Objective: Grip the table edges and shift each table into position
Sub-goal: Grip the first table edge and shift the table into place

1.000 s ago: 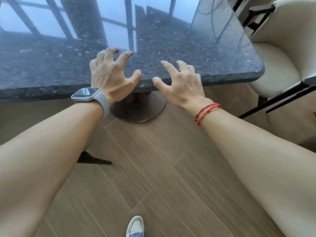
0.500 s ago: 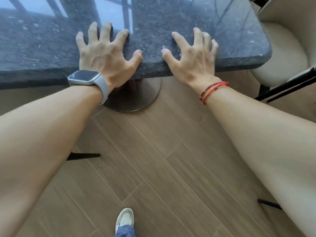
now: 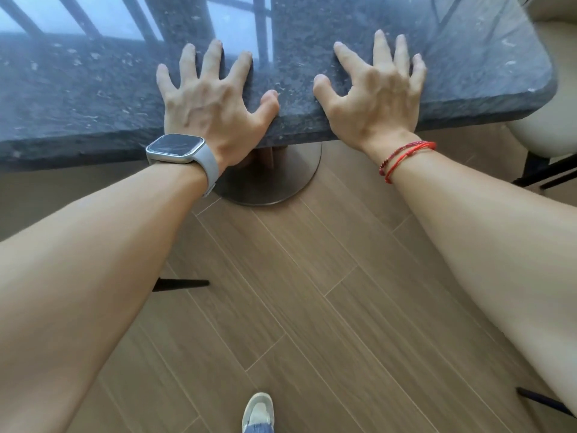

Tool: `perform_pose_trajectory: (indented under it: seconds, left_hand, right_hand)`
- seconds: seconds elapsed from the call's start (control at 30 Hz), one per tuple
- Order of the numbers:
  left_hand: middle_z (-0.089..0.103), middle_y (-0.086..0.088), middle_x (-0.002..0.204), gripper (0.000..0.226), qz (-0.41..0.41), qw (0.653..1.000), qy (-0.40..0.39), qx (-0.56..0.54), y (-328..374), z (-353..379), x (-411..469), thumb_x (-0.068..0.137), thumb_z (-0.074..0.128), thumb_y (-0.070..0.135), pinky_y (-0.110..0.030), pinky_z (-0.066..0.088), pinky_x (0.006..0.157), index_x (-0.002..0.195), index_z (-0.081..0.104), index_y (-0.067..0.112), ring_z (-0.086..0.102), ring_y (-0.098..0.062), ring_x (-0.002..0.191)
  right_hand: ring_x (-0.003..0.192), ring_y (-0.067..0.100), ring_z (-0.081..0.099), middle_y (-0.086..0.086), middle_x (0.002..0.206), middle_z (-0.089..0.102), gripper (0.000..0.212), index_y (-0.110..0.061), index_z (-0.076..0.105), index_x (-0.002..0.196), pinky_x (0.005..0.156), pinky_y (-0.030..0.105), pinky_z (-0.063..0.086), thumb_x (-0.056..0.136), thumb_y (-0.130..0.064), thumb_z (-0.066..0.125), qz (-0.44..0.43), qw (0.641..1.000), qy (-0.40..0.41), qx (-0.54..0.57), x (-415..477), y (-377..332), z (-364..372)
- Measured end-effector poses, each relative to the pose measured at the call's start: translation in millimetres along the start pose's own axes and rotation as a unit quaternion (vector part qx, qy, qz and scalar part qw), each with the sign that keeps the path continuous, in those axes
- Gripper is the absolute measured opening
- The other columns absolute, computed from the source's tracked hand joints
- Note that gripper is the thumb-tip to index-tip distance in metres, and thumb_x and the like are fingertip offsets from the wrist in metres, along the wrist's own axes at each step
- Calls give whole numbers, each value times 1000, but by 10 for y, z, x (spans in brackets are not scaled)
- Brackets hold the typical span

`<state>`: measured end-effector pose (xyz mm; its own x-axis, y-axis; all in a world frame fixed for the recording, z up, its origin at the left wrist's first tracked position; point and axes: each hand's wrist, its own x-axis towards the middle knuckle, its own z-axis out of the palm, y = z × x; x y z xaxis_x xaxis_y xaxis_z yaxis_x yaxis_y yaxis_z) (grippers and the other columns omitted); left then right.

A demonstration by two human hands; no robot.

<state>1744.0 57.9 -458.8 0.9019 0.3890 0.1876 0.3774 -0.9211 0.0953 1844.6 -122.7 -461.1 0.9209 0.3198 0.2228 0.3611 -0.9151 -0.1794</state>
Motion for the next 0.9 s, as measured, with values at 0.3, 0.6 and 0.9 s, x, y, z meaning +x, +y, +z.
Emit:
perform_pose_trajectory:
  seconds: [0.3, 0.6, 0.9]
  left_hand:
    - [30, -9, 167, 77, -7, 1000, -17, -1, -15, -5, -9, 89, 23, 71, -67, 12, 121, 154, 37, 33, 21, -38, 154]
    - [33, -5, 166, 75, -14, 1000, 0, -13, -18, 43, -3, 88, 25, 73, -63, 13, 123, 152, 41, 37, 23, -34, 154]
    - [45, -5, 158, 68, -11, 999, 35, -12, 4, 45, -10, 88, 30, 72, -59, 23, 117, 138, 54, 34, 35, -31, 147]
  right_hand:
    - [153, 36, 22, 16, 163, 33, 63, -44, 48, 146, 123, 56, 11, 89, -67, 37, 10, 1000, 3, 11, -10, -28, -13]
    - [152, 36, 24, 17, 161, 35, 59, -43, 51, 145, 123, 56, 13, 91, -63, 38, -3, 1000, 12, 25, -31, -7, -9]
    - [146, 41, 35, 19, 153, 47, 52, -36, 64, 133, 121, 58, 19, 90, -54, 40, -26, 998, 41, 31, -49, 14, 13]
